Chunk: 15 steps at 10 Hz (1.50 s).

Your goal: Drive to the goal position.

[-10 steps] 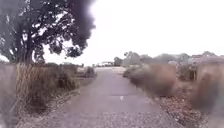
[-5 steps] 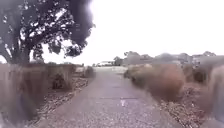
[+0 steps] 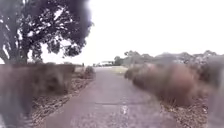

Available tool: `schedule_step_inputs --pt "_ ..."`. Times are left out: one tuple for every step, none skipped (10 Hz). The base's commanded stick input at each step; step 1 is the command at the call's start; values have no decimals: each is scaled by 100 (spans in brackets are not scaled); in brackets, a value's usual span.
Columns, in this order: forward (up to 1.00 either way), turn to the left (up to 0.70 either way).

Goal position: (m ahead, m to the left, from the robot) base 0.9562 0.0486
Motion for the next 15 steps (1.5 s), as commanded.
schedule_step_inputs --pt "50 0" --pt "50 0" --pt "50 0" --pt "50 0" --pt "50 0" --pt "50 0" --pt "50 0" --pt "50 0" --pt "50 0" --pt "50 0" --pt "50 0" --pt "50 0" --pt "50 0" --pt "50 0" --pt "50 0"
